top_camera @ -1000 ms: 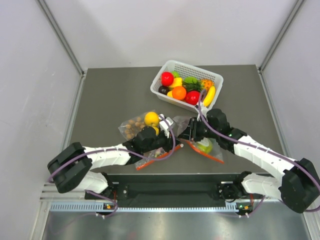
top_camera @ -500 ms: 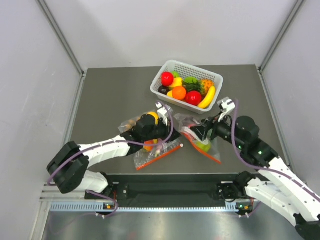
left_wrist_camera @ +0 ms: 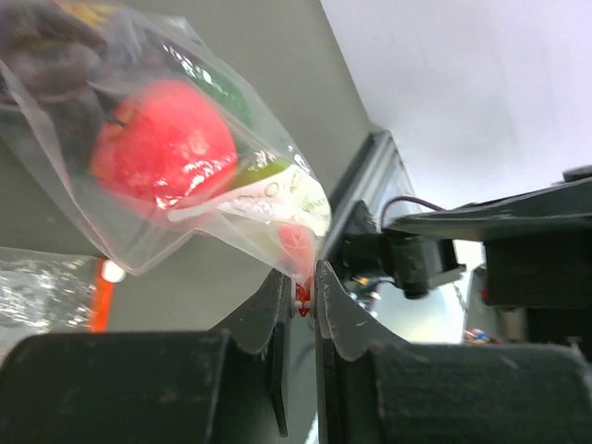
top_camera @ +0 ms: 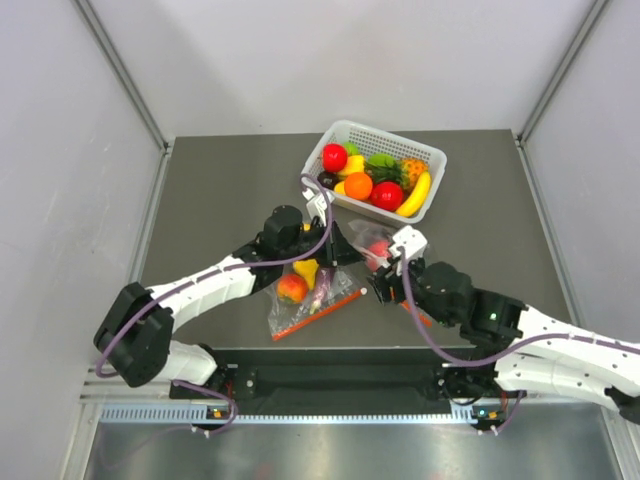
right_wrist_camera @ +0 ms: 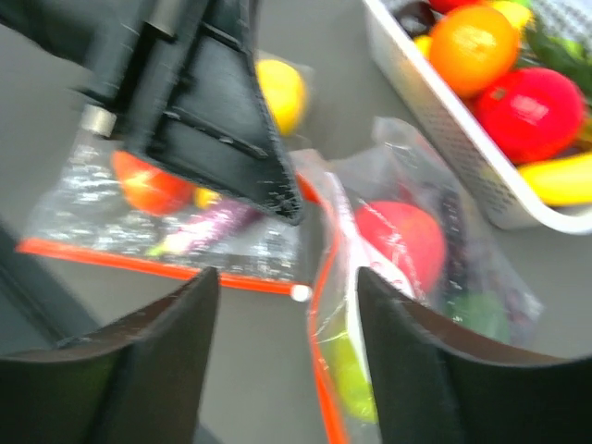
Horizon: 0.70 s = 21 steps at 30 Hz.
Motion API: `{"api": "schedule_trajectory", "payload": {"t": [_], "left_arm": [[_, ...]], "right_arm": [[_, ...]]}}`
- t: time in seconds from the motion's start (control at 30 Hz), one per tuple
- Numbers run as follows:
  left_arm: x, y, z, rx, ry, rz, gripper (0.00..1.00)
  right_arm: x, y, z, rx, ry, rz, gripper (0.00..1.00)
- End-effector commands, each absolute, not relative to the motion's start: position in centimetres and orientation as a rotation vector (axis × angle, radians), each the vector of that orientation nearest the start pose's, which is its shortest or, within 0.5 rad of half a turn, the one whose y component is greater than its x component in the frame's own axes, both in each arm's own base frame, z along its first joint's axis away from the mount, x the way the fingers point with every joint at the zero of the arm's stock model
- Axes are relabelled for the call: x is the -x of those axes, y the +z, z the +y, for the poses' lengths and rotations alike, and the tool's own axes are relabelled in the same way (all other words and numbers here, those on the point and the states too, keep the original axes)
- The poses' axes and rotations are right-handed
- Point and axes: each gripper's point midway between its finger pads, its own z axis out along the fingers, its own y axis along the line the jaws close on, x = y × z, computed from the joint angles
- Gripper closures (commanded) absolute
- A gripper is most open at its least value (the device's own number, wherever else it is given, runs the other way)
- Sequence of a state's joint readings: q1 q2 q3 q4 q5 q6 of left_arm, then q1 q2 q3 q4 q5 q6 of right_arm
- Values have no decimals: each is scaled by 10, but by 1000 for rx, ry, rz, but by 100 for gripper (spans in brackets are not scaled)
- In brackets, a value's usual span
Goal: Open the zip-top bag and remove the fake food
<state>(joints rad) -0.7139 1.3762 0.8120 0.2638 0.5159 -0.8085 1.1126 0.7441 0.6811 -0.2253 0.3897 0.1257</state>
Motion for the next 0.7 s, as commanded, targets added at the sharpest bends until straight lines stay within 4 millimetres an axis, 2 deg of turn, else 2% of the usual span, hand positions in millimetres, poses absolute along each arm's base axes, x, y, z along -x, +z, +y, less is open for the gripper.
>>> {"api": "schedule_trajectory", "payload": {"t": [0.0,0.27,0.47,0.57,0.63,0.67], "left_arm": [[-221,237,-357,-315,-1621,2037,100],[-210,264,-356,-306,-1726,1986,100],[-204,279,-354,-327,-1765,1944,100],[-199,284,-353,-344,-1794,1923,100],[-194,289,-353,-379,-1815,1899,100],[-194,288,-353,-388,-1818,1896,100]], "right_arm": [[-206,237,220,514,280,1725,42],[-206,227,227,488,206,1727,49],[-201,205,247,567,251,1744,51],[-199,201,255,599,295,1733,60],[-200,203,255,601,312,1729,75],[-201,207,255,593,328,1725,89]]}}
